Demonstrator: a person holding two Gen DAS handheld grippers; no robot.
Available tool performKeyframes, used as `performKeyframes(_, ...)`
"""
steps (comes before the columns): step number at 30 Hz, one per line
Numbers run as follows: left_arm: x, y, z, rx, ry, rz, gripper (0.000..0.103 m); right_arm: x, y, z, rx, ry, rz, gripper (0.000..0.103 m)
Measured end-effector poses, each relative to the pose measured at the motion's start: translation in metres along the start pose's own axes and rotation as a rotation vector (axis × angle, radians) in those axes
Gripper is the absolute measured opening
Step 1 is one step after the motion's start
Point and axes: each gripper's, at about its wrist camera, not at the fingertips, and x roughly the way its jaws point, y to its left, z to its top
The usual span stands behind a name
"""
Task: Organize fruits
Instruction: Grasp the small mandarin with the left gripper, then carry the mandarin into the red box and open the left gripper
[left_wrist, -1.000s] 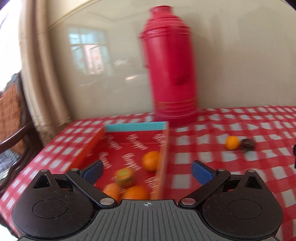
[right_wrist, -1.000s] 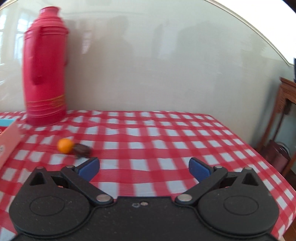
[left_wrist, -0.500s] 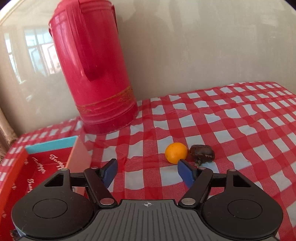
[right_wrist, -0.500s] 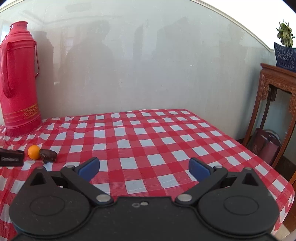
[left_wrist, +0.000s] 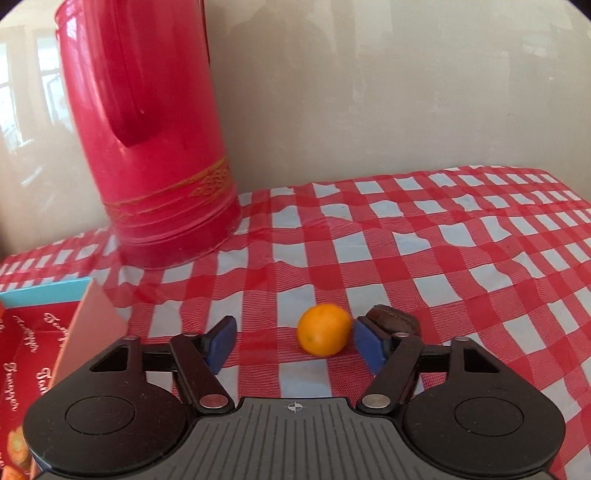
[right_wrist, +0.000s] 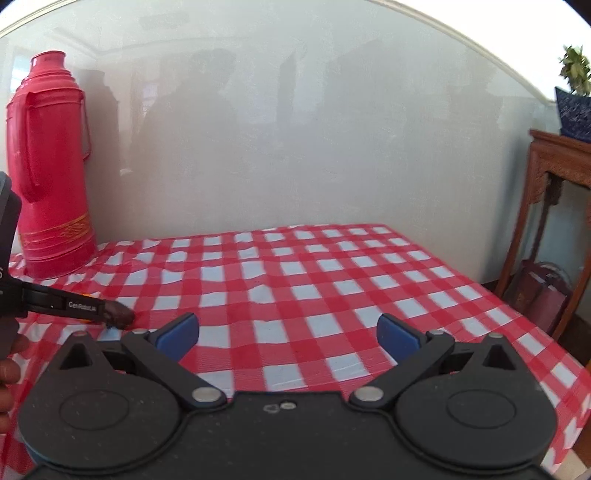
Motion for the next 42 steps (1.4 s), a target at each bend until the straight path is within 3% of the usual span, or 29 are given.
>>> performKeyframes(1,0.003,0.000,0.001,-0.004,0.011,-0.014,0.059,0.000,-0.001,0.000,0.001,-0.008,-0.014,0.097)
performKeyframes(3,0.009,-0.001,-0.001,-0.012,0.037,-0.039,0.041,0.000,-0.005,0.001,0.011,-0.019,-0.041,0.097)
performKeyframes(6,0.010,-0.003,-0.001,-0.016,0.028,-0.037,0.033,0.001,-0.008,0.001,0.032,-0.014,-0.048,0.097)
performKeyframes(15,-0.001,0.002,-0.002,-0.038,-0.008,0.003,0.033,0.002,-0.002,0.000,0.028,-0.003,-0.023,0.097)
performKeyframes(22,-0.043,0.026,-0.005,-0.039,-0.091,0.096,0.033,0.001,0.007,0.002,0.014,-0.002,0.018,0.097)
performKeyframes(33,-0.116,0.111,-0.044,-0.113,-0.126,0.302,0.033,-0.017,0.053,0.000,-0.076,-0.023,0.140,0.097)
performKeyframes(42,-0.132,0.187,-0.091,-0.222,-0.059,0.465,0.033,-0.048,0.118,-0.007,-0.193,-0.071,0.320,0.097)
